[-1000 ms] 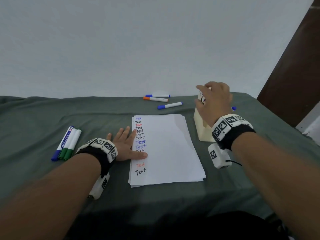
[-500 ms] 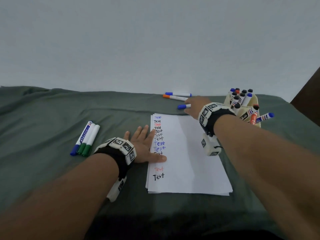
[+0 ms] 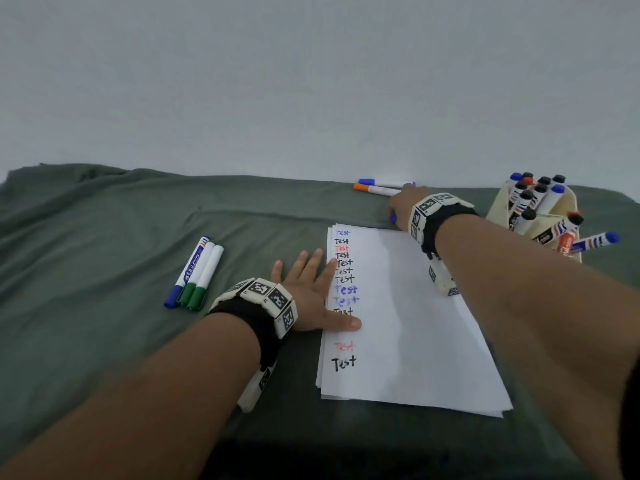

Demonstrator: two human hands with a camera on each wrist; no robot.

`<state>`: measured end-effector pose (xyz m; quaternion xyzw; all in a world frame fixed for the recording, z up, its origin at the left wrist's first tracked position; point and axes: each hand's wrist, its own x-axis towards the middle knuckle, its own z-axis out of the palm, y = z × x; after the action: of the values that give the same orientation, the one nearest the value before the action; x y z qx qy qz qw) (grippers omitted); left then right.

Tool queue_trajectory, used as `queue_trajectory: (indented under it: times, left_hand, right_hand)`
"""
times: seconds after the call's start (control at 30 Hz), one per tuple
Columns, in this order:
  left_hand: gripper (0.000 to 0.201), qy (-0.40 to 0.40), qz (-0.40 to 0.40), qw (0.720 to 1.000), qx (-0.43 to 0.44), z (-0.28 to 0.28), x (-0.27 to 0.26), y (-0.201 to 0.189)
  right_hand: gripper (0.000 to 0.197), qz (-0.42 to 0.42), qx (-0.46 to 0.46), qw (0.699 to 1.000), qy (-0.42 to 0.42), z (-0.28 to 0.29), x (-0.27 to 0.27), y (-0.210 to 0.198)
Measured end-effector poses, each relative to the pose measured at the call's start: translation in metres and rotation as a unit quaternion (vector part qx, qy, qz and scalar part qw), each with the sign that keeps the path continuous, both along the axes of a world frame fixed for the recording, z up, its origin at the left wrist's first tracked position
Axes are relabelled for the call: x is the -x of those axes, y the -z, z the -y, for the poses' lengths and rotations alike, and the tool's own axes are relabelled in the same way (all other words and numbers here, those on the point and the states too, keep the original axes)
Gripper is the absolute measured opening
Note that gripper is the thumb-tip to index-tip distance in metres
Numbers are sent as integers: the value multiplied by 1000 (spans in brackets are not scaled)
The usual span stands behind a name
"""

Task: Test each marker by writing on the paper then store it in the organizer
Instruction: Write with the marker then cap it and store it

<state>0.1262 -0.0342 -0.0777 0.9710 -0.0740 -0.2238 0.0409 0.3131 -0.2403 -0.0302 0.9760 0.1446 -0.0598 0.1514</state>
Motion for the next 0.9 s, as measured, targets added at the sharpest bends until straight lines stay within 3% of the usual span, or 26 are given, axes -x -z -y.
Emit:
queue_trajectory:
  times: [0.1,0.2,0.4,0.47,0.6,0.73,0.8,0.9]
  left_hand:
    - [128,1,0,1000,-1,0,0,1]
    - [130,-1,-4,1000,-1,-1,-1,1]
    - [131,-1,-7,1000,-5,-1,-1,-1]
    - [131,-2,-8,1000,-6,-1,0,-3]
    - [133,-5,-7,1000,-5,0,0,-4]
    - [131,-7,-3,1000,-3,0,1,-4]
    - [129,-7,-1,1000,-3,0,2,-5]
    - [127,-7,-2,1000,0,1,3,-6]
  right_hand:
    - [25,48,-19,998,-26,6,11,-1]
    - [19,88,-132,986,-50,2,29,-18]
    - [14,108,-382,918,-9,-6,76,-63]
    - [12,71,-374,925,1,-7,91,-73]
    - [14,-67,-209,976,5,-4,116,-74]
    - [16,-140,-50,988,41,3,129,-49]
    - [13,-157,-95,980,79,6,130,-38]
    - [25,-161,-264,945,106,7,126,-28]
